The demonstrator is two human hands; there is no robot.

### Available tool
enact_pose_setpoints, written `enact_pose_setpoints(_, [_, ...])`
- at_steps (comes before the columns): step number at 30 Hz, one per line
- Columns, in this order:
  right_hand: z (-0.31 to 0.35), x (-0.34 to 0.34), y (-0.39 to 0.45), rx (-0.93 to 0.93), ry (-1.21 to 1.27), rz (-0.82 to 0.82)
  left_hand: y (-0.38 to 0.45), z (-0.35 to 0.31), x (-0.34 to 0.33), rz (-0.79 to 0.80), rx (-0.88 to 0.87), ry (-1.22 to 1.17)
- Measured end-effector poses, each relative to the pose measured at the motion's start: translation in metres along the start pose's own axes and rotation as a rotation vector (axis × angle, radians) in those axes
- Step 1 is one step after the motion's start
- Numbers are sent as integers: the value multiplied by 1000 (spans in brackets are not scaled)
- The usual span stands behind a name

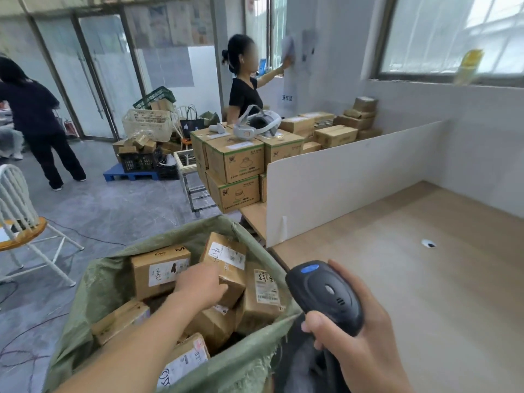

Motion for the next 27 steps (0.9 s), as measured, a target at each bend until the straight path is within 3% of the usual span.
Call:
enact_pose_setpoints(14, [14, 219, -188, 3, -54, -330, -165, -261, -2, -86, -377, -81])
enact_pose_setpoints(27, [34, 352, -298, 27, -60, -588, -262, -441, -30, -53, -645, -75])
Point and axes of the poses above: each hand's wrist, its own y-axis towards the middle knuckle, its own x-axis out of the back of the hand, z = x × y, the point moved 5 cm from there along y, towards the middle knuckle, and after that the axes turned 11 degrees about -y, right-handed, at the moved point
